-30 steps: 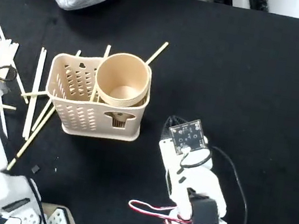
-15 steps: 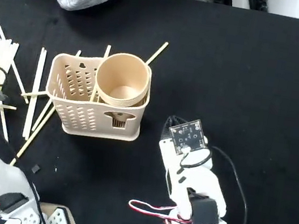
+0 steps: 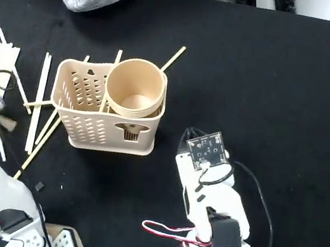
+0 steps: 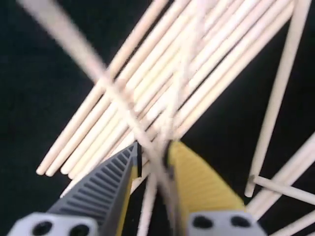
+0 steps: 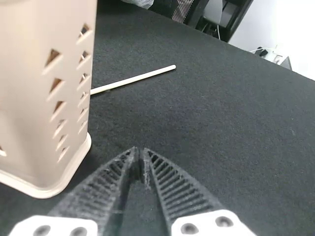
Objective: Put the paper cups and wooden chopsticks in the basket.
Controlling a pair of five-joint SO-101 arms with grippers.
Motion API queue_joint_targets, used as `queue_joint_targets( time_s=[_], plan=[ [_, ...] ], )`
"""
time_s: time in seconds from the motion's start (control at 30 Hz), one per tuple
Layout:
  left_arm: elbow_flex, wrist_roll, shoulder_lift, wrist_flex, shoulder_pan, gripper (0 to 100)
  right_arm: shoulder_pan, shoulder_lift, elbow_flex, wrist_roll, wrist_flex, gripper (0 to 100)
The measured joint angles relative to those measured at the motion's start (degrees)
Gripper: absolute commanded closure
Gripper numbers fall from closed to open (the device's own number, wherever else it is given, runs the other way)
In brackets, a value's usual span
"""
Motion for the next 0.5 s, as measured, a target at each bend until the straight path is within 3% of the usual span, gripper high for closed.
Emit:
queue_joint_targets(
  time_s=[0.5],
  plan=[
    [0.09, 0.18, 0.0, 0.0, 2.02, 97, 0.0, 0.0, 0.0, 0.0, 0.0, 98.2]
  ],
)
